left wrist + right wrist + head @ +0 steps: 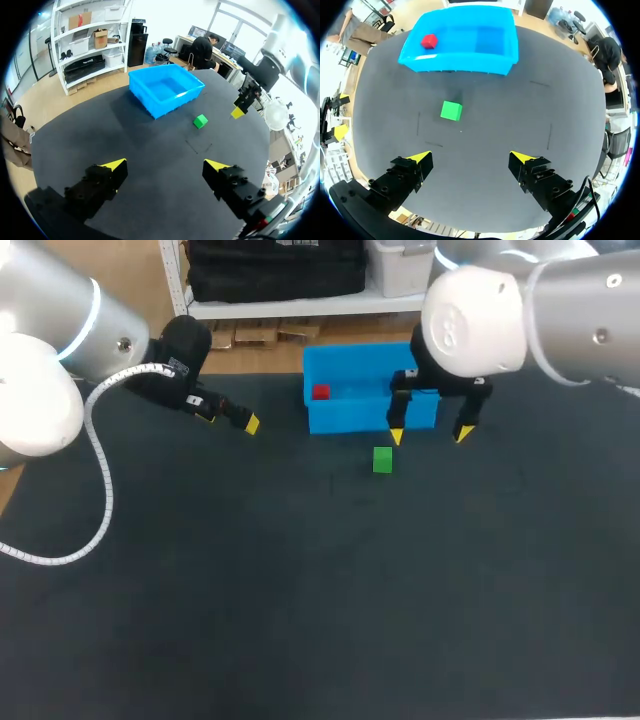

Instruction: Use the left arm to pick the red cube and place it into the blue plastic box first, then use the right arm to grasp the green cube and put it into the same blue plastic box after the first action is fully finished.

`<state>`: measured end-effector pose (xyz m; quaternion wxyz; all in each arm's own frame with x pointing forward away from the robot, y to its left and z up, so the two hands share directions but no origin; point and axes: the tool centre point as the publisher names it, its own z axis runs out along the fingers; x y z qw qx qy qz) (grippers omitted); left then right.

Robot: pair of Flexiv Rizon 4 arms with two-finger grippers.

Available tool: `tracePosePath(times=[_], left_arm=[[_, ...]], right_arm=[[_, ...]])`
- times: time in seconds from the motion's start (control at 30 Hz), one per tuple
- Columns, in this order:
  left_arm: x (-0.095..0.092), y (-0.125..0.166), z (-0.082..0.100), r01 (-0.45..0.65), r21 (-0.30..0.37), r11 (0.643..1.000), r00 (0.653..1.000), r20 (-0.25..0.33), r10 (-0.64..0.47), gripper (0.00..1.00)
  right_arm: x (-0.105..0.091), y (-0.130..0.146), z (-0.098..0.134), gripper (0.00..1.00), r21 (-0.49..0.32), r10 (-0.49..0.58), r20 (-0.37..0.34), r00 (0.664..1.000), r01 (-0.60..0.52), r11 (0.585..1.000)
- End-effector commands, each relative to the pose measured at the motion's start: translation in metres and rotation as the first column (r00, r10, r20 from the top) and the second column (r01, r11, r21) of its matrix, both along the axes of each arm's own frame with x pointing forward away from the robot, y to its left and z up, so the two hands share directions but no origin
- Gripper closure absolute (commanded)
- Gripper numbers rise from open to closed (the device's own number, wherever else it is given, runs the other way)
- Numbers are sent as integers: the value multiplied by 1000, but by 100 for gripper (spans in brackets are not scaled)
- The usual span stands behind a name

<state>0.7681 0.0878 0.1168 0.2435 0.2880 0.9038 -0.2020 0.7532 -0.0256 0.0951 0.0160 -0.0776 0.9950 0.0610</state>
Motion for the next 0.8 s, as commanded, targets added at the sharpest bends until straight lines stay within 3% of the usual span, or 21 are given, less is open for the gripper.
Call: tracePosePath(times=[0.03, 0.8], left_arm=[[1, 1, -1, 3, -4, 1000, 1000, 1, -3, 0], [1, 1, -1, 3, -4, 1000, 1000, 1, -3, 0]], right_arm=[[9, 11, -3, 0, -14, 13, -20, 1000, -13, 1000], [26, 39, -20, 0, -32, 83, -22, 996, -84, 996]])
